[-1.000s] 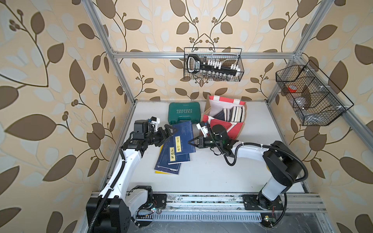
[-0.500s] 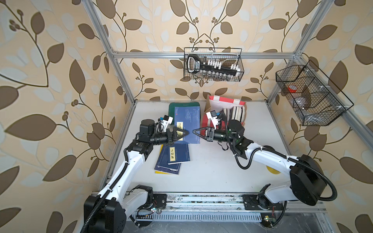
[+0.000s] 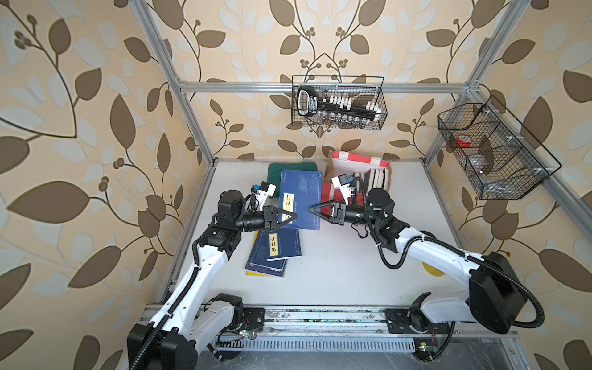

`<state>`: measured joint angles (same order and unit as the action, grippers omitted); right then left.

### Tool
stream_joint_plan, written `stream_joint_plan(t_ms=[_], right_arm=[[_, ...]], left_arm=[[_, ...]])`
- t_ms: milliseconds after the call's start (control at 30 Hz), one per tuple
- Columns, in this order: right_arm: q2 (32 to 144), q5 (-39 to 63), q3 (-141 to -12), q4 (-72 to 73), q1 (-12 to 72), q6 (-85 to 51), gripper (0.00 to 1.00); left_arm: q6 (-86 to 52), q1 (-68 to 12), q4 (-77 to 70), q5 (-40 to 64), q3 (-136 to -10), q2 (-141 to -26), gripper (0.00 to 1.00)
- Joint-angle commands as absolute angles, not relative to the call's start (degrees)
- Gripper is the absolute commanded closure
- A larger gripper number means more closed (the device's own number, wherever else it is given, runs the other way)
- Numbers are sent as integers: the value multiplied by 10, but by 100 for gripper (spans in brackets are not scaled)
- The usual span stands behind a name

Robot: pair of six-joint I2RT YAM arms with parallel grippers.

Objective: Put the books into the canvas bag
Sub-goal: Pick up the book from the book.

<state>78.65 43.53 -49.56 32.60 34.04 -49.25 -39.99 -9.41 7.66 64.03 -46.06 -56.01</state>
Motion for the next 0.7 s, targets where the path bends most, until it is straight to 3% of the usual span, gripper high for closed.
stream_joint_plan(t_ms=[0, 167, 400, 533, 667], right_arm=[[773, 531, -517, 314, 303, -465, 34], [785, 629, -562, 254, 265, -431, 25], [765, 665, -594, 146, 247, -364, 24], [733, 669, -610, 37, 242, -294, 30], [717, 663, -628, -67, 241, -243, 47]], left_arm=[[-299, -108, 151, 681, -510, -558, 98], [-224, -162, 228, 681, -533, -565, 94], [-166, -206, 290, 668, -546, -567, 94], [-160, -215, 297, 662, -547, -575, 92], [-154, -217, 302, 665, -553, -586, 91]])
